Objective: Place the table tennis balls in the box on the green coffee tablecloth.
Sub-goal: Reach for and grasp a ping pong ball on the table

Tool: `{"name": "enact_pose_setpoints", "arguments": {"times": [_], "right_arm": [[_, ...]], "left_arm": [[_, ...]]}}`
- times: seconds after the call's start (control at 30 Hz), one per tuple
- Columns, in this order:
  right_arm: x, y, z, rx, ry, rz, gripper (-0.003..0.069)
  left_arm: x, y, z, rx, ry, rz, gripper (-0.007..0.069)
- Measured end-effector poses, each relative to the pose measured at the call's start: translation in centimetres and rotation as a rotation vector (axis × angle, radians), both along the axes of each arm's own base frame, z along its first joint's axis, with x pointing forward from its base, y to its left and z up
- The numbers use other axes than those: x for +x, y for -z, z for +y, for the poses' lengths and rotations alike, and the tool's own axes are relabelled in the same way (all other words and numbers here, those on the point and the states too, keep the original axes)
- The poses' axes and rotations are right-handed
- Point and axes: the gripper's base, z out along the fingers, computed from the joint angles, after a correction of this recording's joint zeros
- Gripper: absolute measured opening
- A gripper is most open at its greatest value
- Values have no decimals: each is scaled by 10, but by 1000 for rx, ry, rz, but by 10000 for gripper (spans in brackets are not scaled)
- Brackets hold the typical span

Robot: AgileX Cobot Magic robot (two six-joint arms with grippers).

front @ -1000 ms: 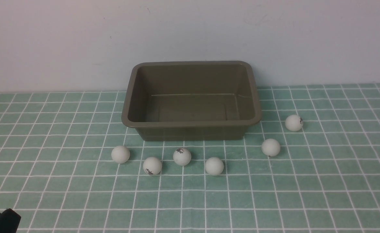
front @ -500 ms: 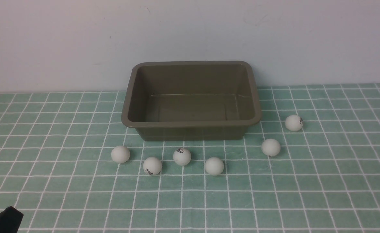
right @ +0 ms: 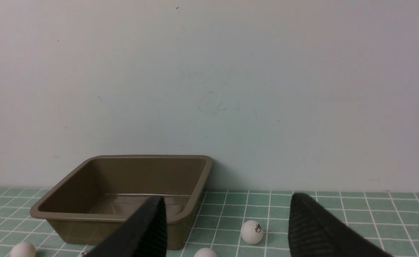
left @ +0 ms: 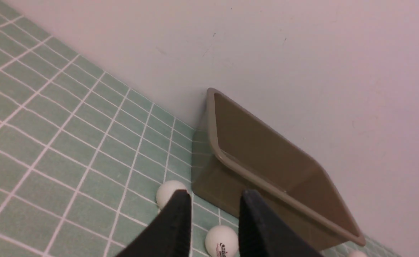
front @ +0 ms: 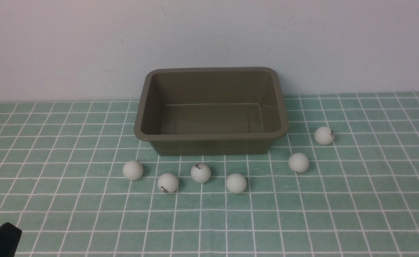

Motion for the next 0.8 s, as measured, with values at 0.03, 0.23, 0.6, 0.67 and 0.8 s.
{"name": "enact_pose_setpoints", "arguments": {"times": [0.03,0.23,0.6,0.67,0.8], "right_arm": [[0,0,0,-2,-1,4,420],[0,6,1,-101,-15,50,420],[29,4,2,-238,-30,139,420],[38,3,2,-228,-38,163,420],[49,3,7,-208,-94,200,420]], "left_arm": [[-2,-8,-2,33,22,-12,265],[-14,-42,-12,223,142,-63,377],[8,-76,-15,533,265,126,395],[18,-83,-12,613,266,179,395],[36,-98,-7,713,254,236,395]]}}
